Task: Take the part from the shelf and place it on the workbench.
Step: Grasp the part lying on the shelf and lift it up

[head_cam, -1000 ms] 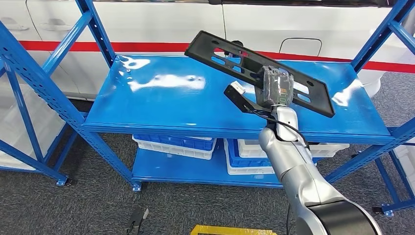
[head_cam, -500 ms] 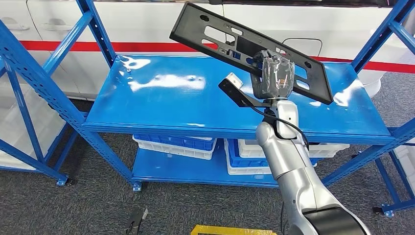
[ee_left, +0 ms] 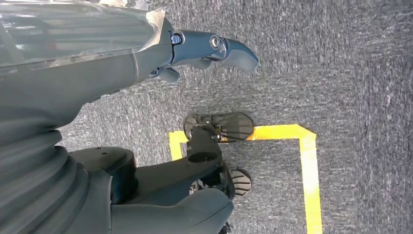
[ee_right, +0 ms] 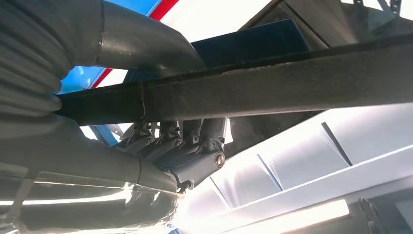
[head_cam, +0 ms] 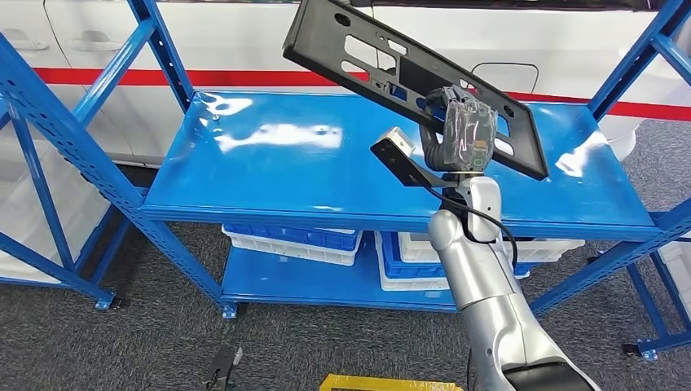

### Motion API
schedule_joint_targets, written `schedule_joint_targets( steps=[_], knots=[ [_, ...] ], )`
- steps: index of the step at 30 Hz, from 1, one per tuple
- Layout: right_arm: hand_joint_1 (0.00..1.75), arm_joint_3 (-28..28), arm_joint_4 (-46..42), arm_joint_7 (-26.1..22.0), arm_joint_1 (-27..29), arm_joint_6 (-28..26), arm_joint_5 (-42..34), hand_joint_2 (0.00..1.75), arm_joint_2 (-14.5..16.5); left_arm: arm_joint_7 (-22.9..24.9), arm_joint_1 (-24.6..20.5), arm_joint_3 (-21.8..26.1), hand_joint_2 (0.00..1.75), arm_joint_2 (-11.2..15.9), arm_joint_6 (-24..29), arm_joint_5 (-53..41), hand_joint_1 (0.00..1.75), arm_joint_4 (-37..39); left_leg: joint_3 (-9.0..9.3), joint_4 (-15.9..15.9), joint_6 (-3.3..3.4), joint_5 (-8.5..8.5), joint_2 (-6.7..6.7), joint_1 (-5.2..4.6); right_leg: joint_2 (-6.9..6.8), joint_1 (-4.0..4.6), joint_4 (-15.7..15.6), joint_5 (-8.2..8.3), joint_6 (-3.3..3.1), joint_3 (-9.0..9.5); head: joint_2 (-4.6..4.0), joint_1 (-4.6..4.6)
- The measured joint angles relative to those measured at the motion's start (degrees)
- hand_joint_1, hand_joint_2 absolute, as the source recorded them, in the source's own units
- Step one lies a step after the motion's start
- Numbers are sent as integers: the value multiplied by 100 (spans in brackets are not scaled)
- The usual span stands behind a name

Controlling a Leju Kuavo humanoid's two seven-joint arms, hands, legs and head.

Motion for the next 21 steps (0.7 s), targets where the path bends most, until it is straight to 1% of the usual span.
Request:
schedule_joint_targets(
  steps=[1, 2, 3, 4, 5, 6, 7, 8, 9, 10, 11, 12, 13, 15, 16, 17, 18, 19, 20, 21],
  knots=[
    [175, -6, -121, -42, 63, -2, -75, 175, -14, -2, -1, 3, 175, 4, -2, 1, 0, 0, 17, -32, 35, 22, 7, 14, 2, 2, 112, -60, -3, -60, 0, 6],
    [175, -13, -243, -83, 129, -4, -148, 175, -38, -3, -2, 5, 175, 5, -3, 2, 0, 0, 34, -62, 66, 38, 12, 30, 5, 4, 353, -173, -22, -184, 0, 17],
    [175, -21, -354, -117, 198, -8, -207, 175, -68, -5, -1, 7, 175, 5, -5, 4, 0, 0, 40, -72, 83, 42, 15, 32, 8, 7, 721, -322, -52, -374, 0, 24],
    [175, -26, -448, -140, 271, -10, -249, 175, -99, -5, 1, 9, 175, 6, -9, 5, 0, 0, 39, -73, 93, 40, 13, 32, 11, 10, 1160, -475, -74, -600, 0, 32],
    [175, -31, -523, -152, 347, -11, -273, 175, -132, -5, 5, 11, 175, 7, -11, 7, 0, 0, 39, -73, 96, 36, 9, 31, 12, 9, 1544, -586, -76, -812, 0, 37],
    [175, -34, -584, -156, 420, -12, -290, 175, -159, -5, 9, 15, 175, 7, -14, 7, 0, 0, 40, -71, 95, 32, 5, 32, 12, 5, 1755, -616, -56, -948, 0, 39],
    [175, -37, -640, -164, 483, -12, -311, 175, -181, -7, 12, 21, 175, 8, -15, 7, 0, 0, 41, -67, 88, 27, -2, 37, 11, -5, 1731, -551, -14, -973, 0, 46],
    [175, -40, -705, -182, 534, -12, -340, 175, -198, -10, 14, 31, 175, 7, -15, 7, 0, 0, 43, -57, 74, 18, -7, 45, 10, -19, 1472, -403, 41, -884, 0, 50],
    [175, -43, -788, -214, 576, -12, -381, 175, -210, -18, 14, 43, 175, 5, -16, 7, 0, 0, 41, -35, 47, 2, -11, 54, 7, -36, 1054, -209, 98, -709, 0, 55],
    [175, -48, -884, -253, 622, -13, -427, 175, -225, -26, 13, 55, 175, 8, -17, 7, 0, -1, 30, 4, 5, -26, -17, 50, 11, -43, 664, -49, 126, -528, 0, 59],
    [175, -52, -999, -291, 684, -16, -471, 175, -240, -35, 13, 64, 175, 11, -19, 7, 0, -1, 19, 40, -40, -51, -20, 46, 16, -45, 378, 61, 120, -395, 0, 56],
    [175, -58, -1123, -318, 763, -19, -512, 175, -259, -43, 13, 69, 175, 16, -20, 7, 0, -1, 9, 63, -85, -67, -22, 44, 22, -33, 230, 111, 91, -322, 0, 51],
    [175, -64, -1238, -332, 852, -23, -543, 175, -278, -47, 16, 73, 175, 21, -21, 7, 0, -1, 3, 67, -123, -70, -25, 44, 31, -13, 220, 110, 41, -316, 0, 45],
    [175, -79, -1462, -342, 1024, -27, -601, 175, -310, -55, 22, 84, 175, 25, -21, 7, 0, 0, 2, 57, -178, -75, -18, 74, 34, -9, 224, 127, -39, -331, 0, 34],
    [175, -87, -1564, -348, 1091, -27, -633, 175, -321, -60, 23, 90, 175, 27, -19, 7, 0, -1, -24, 124, -204, -141, -9, 84, 36, -19, 221, 138, -78, -333, 0, 20],
    [175, -95, -1661, -361, 1151, -27, -664, 175, -330, -65, 22, 95, 175, 31, -17, 7, 0, -1, -99, 302, -227, -272, 1, 91, 36, -32, 214, 148, -115, -333, 0, -3],
    [175, -102, -1744, -376, 1203, -27, -690, 175, -339, -71, 21, 99, 175, 34, -15, 9, 0, -1, -226, 601, -247, -459, 10, 95, 36, -33, 212, 152, -142, -333, 0, -27],
    [175, -108, -1808, -391, 1254, -27, -709, 175, -350, -78, 22, 101, 175, 37, -13, 10, 0, -1, -395, 985, -261, -662, 13, 95, 34, -24, 213, 152, -160, -334, 0, -53],
    [175, -113, -1858, -405, 1306, -27, -718, 175, -363, -83, 26, 103, 175, 39, -13, 12, 0, -1, -566, 1362, -269, -821, 13, 95, 33, -11, 214, 152, -168, -336, 0, -65],
    [175, -118, -1900, -417, 1357, -27, -724, 175, -374, -86, 30, 104, 175, 40, -13, 13, 0, 0, -682, 1611, -268, -892, 13, 95, 32, 2, 215, 152, -168, -338, 0, -69]
  ],
)
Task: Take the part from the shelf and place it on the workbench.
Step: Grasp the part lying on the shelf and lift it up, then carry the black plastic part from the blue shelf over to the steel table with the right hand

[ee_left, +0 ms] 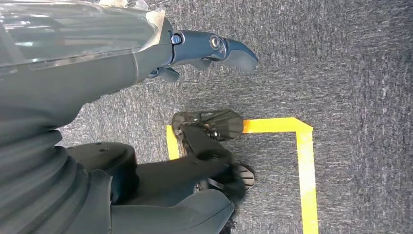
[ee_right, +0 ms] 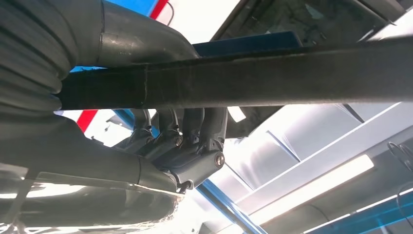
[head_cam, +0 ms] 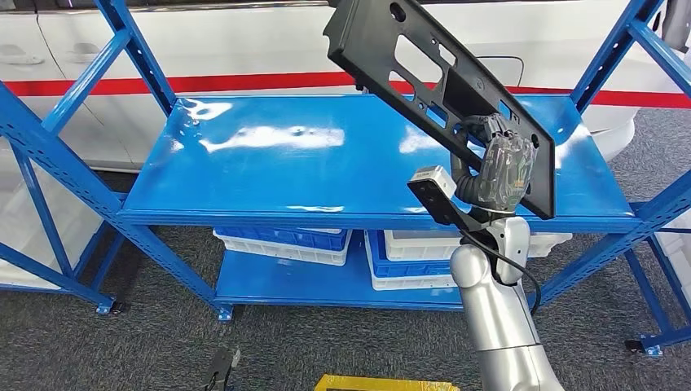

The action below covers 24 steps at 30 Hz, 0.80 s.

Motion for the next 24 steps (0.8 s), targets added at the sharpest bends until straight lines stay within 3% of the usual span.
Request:
schedule_joint_targets(
  steps=[1, 2, 5, 6, 8, 10, 12, 14, 15, 16, 17, 19, 20, 22, 24],
  knots=[
    [175, -6, -40, -12, 48, 0, -3, 175, -9, -3, 3, 1, 175, 3, 0, 0, 0, -1, -23, 49, 10, 37, 0, -1, 0, 10, 1, 0, 0, 0, 0, -2],
    [175, -12, -85, -24, 92, 0, -5, 175, -16, -4, 4, 2, 175, 7, -1, 0, 0, -1, 79, -150, 30, 186, 0, -3, 3, 17, 2, 0, 0, 3, 0, -2],
    [175, -27, -230, -43, 163, 0, -11, 175, -26, -8, -17, 2, 175, 17, -3, 0, 0, -2, 654, -1248, 98, 663, -6, -27, 12, 41, 8, 2, 6, 8, 0, -4],
    [175, -31, -273, -48, 176, 0, -10, 175, -28, -10, -25, 2, 175, 19, -4, -1, 0, -1, 744, -1429, 111, 706, -11, -44, 11, 51, 9, 8, 17, 1, 0, -5],
    [175, -37, -351, -70, 221, 0, -7, 175, -34, -14, -33, 2, 175, 21, -6, -2, 0, -1, 757, -1501, 138, 720, -22, -84, 5, 56, -3, 33, 57, -11, 0, -3],
    [175, -44, -431, -109, 282, 0, -1, 175, -37, -20, -37, 2, 175, 23, -4, -3, 0, -2, 754, -1545, 216, 779, -14, -76, -1, 48, 47, -10, 92, -53, 0, 0],
    [175, -54, -525, -148, 339, 0, 6, 175, -48, -28, -45, 2, 175, 27, 5, -4, 0, -2, 742, -1596, 302, 845, 2, -58, -5, 52, 466, -265, 72, -242, 0, 18],
    [175, -67, -615, -197, 433, 0, 10, 175, -73, -35, -47, 3, 175, 30, 17, -4, 0, -2, 703, -1596, 340, 880, 4, -70, -4, 57, 1249, -617, 43, -555, 0, 41],
    [175, -76, -658, -222, 494, 0, 11, 175, -87, -37, -43, 3, 175, 31, 22, -4, 0, -2, 683, -1594, 347, 895, 3, -74, -4, 58, 1555, -725, 52, -668, 0, 49],
    [175, -85, -697, -245, 552, 0, 10, 175, -99, -38, -39, 4, 175, 31, 28, -4, 0, -2, 665, -1593, 347, 908, 1, -76, -5, 58, 1661, -750, 78, -688, 0, 55],
    [175, -92, -742, -262, 599, 0, 10, 175, -107, -40, -35, 5, 175, 31, 33, -4, 0, -2, 651, -1590, 340, 922, -2, -77, -5, 57, 1520, -689, 117, -588, 0, 63],
    [175, -99, -856, -286, 646, 0, 10, 175, -112, -48, -35, 7, 175, 30, 38, -4, 0, -2, 626, -1574, 313, 944, -5, -77, -8, 56, 713, -440, 180, -134, 0, 78],
    [175, -99, -918, -295, 655, 0, 10, 175, -111, -52, -38, 7, 175, 31, 39, -4, 0, -2, 609, -1557, 292, 950, -6, -91, -7, 63, 331, -329, 177, 77, 0, 84],
    [175, -102, -1019, -303, 680, 0, 12, 175, -114, -59, -42, 8, 175, 33, 42, -4, 0, -2, 575, -1538, 232, 974, -5, -112, -3, 81, -20, -225, 110, 254, 0, 80],
    [175, -108, -1089, -305, 722, 0, 16, 175, -118, -63, -41, 11, 175, 37, 43, -4, 0, -2, 553, -1546, 159, 1009, -6, -102, 0, 85, -21, -164, 19, 229, 0, 74]
  ],
)
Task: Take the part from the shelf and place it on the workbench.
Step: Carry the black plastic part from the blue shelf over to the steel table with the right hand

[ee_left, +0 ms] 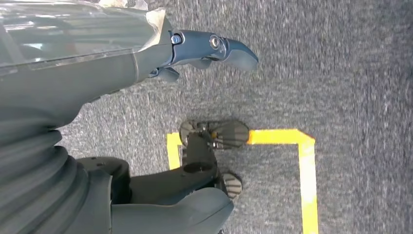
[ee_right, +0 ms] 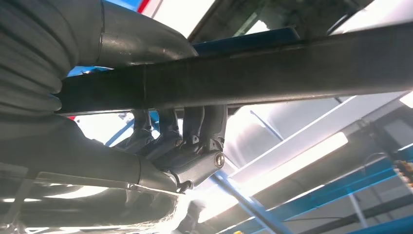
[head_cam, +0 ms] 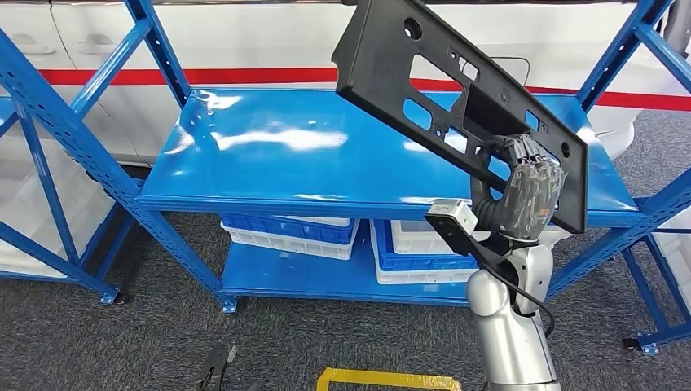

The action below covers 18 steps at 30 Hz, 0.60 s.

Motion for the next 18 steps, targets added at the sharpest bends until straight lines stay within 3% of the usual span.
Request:
schedule_joint_targets(
  steps=[2, 3, 5, 7, 8, 9, 11, 12, 13, 16, 18],
  knots=[
    [175, -5, -73, -9, 29, 0, 6, 175, 1, -2, 1, 8, 175, 4, 2, 1, 0, 0, -67, 126, -69, -136, 1, 25, -7, -26, -14, 58, -88, -33, 0, -20],
    [175, -7, -118, -21, 43, 0, 8, 175, 2, -4, 1, 15, 175, 6, 2, 3, 0, 0, -158, 345, -99, -318, 3, 35, -15, -43, -21, 86, -129, -56, 0, -38],
    [175, -12, -221, -64, 100, 0, 4, 175, 2, -8, 6, 30, 175, 8, 3, 9, 0, 0, -432, 1072, -152, -777, 6, 46, -29, -36, -19, 130, -175, -117, 0, -71],
    [175, -13, -331, -115, 196, 0, -18, 175, 1, -15, 15, 42, 175, 10, 4, 22, 0, 0, -582, 1586, -173, -997, 6, 49, -36, -25, -15, 176, -183, -184, 0, -77],
    [175, -13, -391, -134, 251, 0, -37, 175, 1, -22, 18, 51, 175, 11, 5, 34, 0, 0, -495, 1531, -169, -947, 6, 49, -36, -23, -14, 197, -177, -209, 0, -78],
    [175, -13, -448, -144, 298, 0, -54, 175, 0, -30, 18, 64, 175, 14, 6, 45, 0, 0, -290, 1244, -154, -811, 7, 49, -36, -22, -12, 215, -167, -226, 0, -80],
    [175, -14, -558, -148, 359, 0, -78, 175, -1, -40, 8, 88, 175, 19, 7, 58, 0, 0, 229, 425, -110, -544, 7, 40, -34, -9, -10, 249, -131, -247, 0, -80],
    [175, -15, -603, -148, 372, 0, -82, 175, -2, -44, 1, 96, 175, 21, 8, 59, 0, 0, 391, 147, -84, -475, 5, 25, -34, 0, -9, 268, -103, -256, 0, -78],
    [175, -16, -641, -148, 382, 0, -84, 175, -2, -46, -4, 103, 175, 22, 8, 60, 0, 0, 463, 8, -59, -453, 2, 7, -35, 7, -9, 287, -72, -264, 0, -76],
    [175, -17, -711, -151, 411, 0, -85, 175, -5, -49, -2, 118, 175, 25, 9, 64, 0, 0, 428, -35, 54, -368, 3, -17, -35, -1, -16, 328, 33, -302, 0, -70],
    [175, -17, -745, -152, 419, 0, -85, 175, -9, -49, -8, 119, 175, 27, 9, 68, 0, 0, 376, -88, 160, -268, 20, 4, -29, 3, 247, 130, 42, -441, 0, -53]
  ],
)
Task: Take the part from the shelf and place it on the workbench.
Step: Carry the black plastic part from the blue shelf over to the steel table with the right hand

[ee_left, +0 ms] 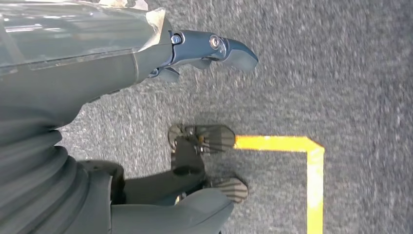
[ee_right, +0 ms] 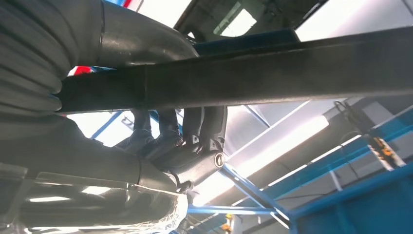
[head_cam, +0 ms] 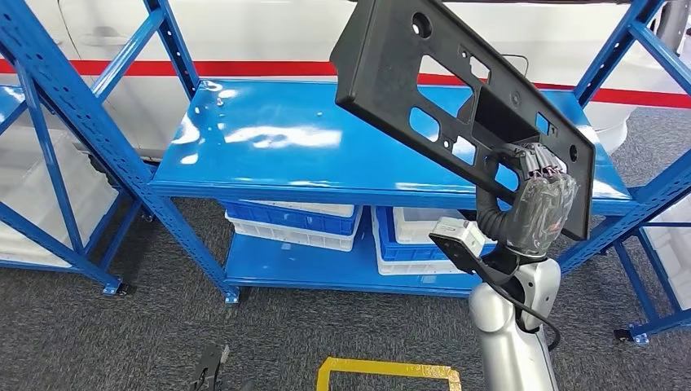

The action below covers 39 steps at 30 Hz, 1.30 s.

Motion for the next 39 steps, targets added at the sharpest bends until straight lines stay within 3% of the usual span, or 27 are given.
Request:
schedule_joint_targets(
  steps=[3, 4, 5, 7, 9, 10, 13, 14, 16, 18, 19, 20, 21, 24, 25, 27, 29, 30, 32, 34, 35, 36, 38, 39],
  knots=[
    [175, 0, -21, 0, 33, 0, 0, 175, -16, -2, 0, 2, 175, 0, 0, 0, 0, 0, -145, -8, 65, 112, 14, -1, 5, -1, 1116, -586, -36, -417, 0, 34],
    [175, 0, -22, 0, 53, 0, 0, 175, -23, -2, 4, 2, 175, 0, 0, 0, 0, 0, -195, -6, 64, 148, 15, -4, 5, -1, 1355, -689, -19, -472, 0, 38],
    [175, 0, -23, 0, 70, 0, 0, 175, -28, -2, 7, 3, 175, 0, 0, 0, 0, 0, -238, -3, 57, 181, 14, -5, 5, -3, 1361, -702, 14, -408, 0, 43],
    [175, 0, -31, 0, 83, 0, 0, 175, -34, -1, 11, 3, 175, -2, -1, 0, 0, 0, -301, 11, 23, 234, 7, -2, 4, -13, 669, -511, 96, 71, 0, 51],
    [175, 0, -48, 1, 84, 0, 1, 175, -36, -1, 7, 3, 175, -3, -2, 0, 0, 0, -350, 45, -29, 271, -1, -19, 7, -19, -98, -340, 100, 524, 0, 52],
    [175, 0, -57, 1, 86, 0, 1, 175, -38, -2, 5, 3, 175, -3, -2, 0, 0, 0, -371, 57, -63, 291, -3, -26, 12, -14, -274, -298, 70, 618, 0, 49],
    [175, -3, -72, 0, 91, 0, -24, 175, -43, -7, 9, 6, 175, -1, -2, 4, 0, 0, -413, 53, -181, 356, -9, -12, 16, -3, -309, -208, -67, 589, 0, 39],
    [175, -4, -75, 0, 95, 0, -44, 175, -41, -11, 13, 8, 175, 0, -2, 10, 0, 0, -445, 100, -214, 302, -11, -2, 13, -15, -317, -171, -117, 568, 0, 33],
    [175, -9, -82, -1, 124, 0, -95, 175, -37, -28, 17, 13, 175, 2, -3, 24, 0, 0, -624, 529, -276, -57, -14, 22, 1, -40, -332, -94, -205, 505, 0, -2],
    [175, -33, -88, -45, 200, 0, -167, 175, -37, -44, 30, 16, 175, 2, -5, 33, 0, 0, -891, 1289, -330, -530, -12, 37, -7, -23, -327, -28, -244, 415, 0, -36],
    [175, -57, -88, -94, 256, 0, -211, 175, -38, -51, 41, 16, 175, 3, -6, 36, 0, 0, -968, 1576, -342, -667, -12, 40, -10, -14, -323, 4, -245, 369, 0, -39],
    [175, -86, -88, -153, 315, 0, -255, 175, -37, -59, 53, 17, 175, 4, -7, 39, 0, 0, -944, 1663, -340, -694, -12, 40, -11, -6, -317, 32, -242, 326, 0, -42],
    [175, -123, -88, -214, 372, 0, -295, 175, -37, -71, 64, 18, 175, 6, -7, 41, 0, 0, -800, 1522, -327, -622, -12, 39, -10, 1, -311, 58, -235, 288, 0, -44],
    [175, -247, -90, -330, 473, 0, -387, 175, -21, -123, 60, 19, 175, 18, -10, 48, 0, 0, 0, 335, -231, -274, -19, 18, -5, 20, -298, 119, -176, 231, 0, -44],
    [175, -289, -91, -350, 497, 0, -410, 175, -8, -141, 49, 19, 175, 22, -15, 49, 0, 0, 147, 94, -196, -230, -22, -1, -6, 26, -299, 139, -144, 223, 0, -44],
    [175, -395, -103, -392, 600, 0, -450, 175, 46, -169, 39, 19, 175, 25, -42, 51, 0, 0, 166, 20, -132, -196, -25, -44, -16, 32, -317, 187, -72, 216, 0, -47],
    [175, -513, -129, -425, 761, 0, -473, 175, 111, -179, 39, 19, 175, 27, -69, 50, 0, 0, 135, -36, -38, -106, -19, -27, -19, 34, -282, 168, -15, 172, 0, -47],
    [175, -566, -142, -433, 828, 0, -475, 175, 135, -181, 37, 19, 175, 28, -73, 50, 0, 0, 105, -68, 14, -51, -8, -15, -14, 37, -156, 62, -13, 102, 0, -37],
    [175, -648, -153, -442, 916, 0, -476, 175, 157, -182, 30, 19, 175, 30, -80, 50, 0, 0, 14, -99, 78, 45, 15, -9, -1, 35, 445, -339, -54, -149, 0, -9],
    [175, -700, -154, -444, 993, 0, -476, 175, 170, -183, 33, 19, 175, 31, -88, 50, 0, 0, -96, -93, 93, 120, 30, -13, 0, 23, 1197, -702, -51, -379, 0, 15],
    [175, -722, -154, -444, 1029, 0, -477, 175, 176, -185, 38, 19, 175, 31, -94, 50, 0, 0, -146, -89, 89, 155, 33, -14, -1, 16, 1361, -765, -17, -380, 0, 19],
    [175, -738, -154, -444, 1055, 0, -479, 175, 183, -188, 45, 19, 175, 31, -103, 50, 0, 0, -192, -85, 77, 189, 34, -11, -1, 5, 1283, -735, 35, -262, 0, 26],
    [175, -751, -154, -443, 1067, 0, -491, 175, 192, -203, 55, 19, 175, 29, -120, 50, 0, 0, -264, -59, 37, 243, 30, -5, -4, -31, 496, -527, 142, 285, 0, 33],
    [175, -751, -154, -442, 1065, 0, -501, 175, 198, -211, 55, 19, 175, 29, -126, 50, 0, 0, -301, -36, 10, 265, 25, -11, 8, -35, 84, -439, 157, 560, 0, 37]
  ],
)
